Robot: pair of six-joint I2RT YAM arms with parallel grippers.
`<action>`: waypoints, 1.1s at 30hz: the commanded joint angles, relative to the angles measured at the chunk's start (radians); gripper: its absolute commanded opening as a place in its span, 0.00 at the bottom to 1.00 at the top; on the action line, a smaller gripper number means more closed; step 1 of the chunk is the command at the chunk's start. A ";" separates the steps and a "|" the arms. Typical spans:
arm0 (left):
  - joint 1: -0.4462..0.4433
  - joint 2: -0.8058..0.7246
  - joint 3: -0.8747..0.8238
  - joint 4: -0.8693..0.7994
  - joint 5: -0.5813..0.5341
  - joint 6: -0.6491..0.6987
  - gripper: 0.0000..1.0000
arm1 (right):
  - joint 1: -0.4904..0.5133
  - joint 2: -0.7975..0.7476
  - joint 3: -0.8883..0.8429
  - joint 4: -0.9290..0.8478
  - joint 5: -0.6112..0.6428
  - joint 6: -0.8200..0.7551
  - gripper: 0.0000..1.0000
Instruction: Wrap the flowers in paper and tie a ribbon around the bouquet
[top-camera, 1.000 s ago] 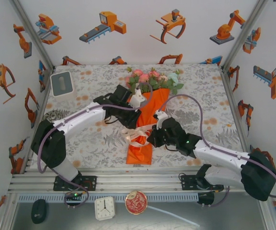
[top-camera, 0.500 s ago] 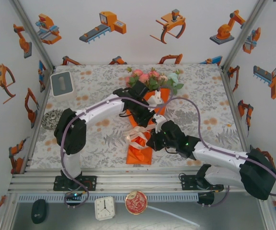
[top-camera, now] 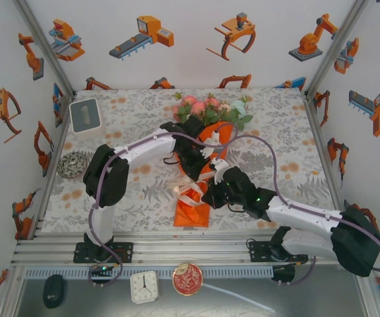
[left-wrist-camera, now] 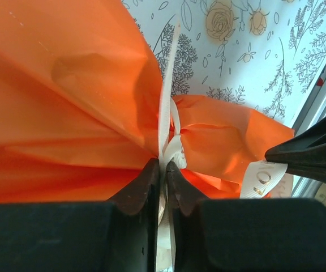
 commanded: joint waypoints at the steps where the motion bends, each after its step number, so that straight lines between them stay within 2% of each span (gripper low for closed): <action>1: 0.009 -0.047 0.021 0.018 0.064 -0.047 0.15 | 0.006 -0.023 -0.009 0.016 0.010 -0.021 0.00; 7: 0.010 -0.138 -0.022 0.158 0.097 -0.188 0.18 | 0.006 -0.042 -0.008 -0.013 0.021 -0.036 0.00; 13: 0.010 -0.137 -0.048 0.188 0.090 -0.218 0.09 | 0.006 -0.072 -0.011 -0.033 0.038 -0.046 0.00; 16: 0.012 -0.131 -0.055 0.165 0.026 -0.193 0.09 | 0.006 -0.082 -0.007 -0.047 0.046 -0.047 0.00; 21: 0.028 -0.068 -0.006 0.026 -0.068 -0.135 0.15 | 0.007 -0.087 -0.006 -0.051 0.050 -0.049 0.00; 29: 0.041 -0.025 -0.009 0.015 0.076 -0.141 0.22 | 0.007 -0.072 -0.028 -0.041 0.039 -0.026 0.00; 33: 0.041 -0.025 -0.029 0.033 0.107 -0.150 0.11 | 0.019 -0.024 -0.076 0.047 0.007 0.054 0.00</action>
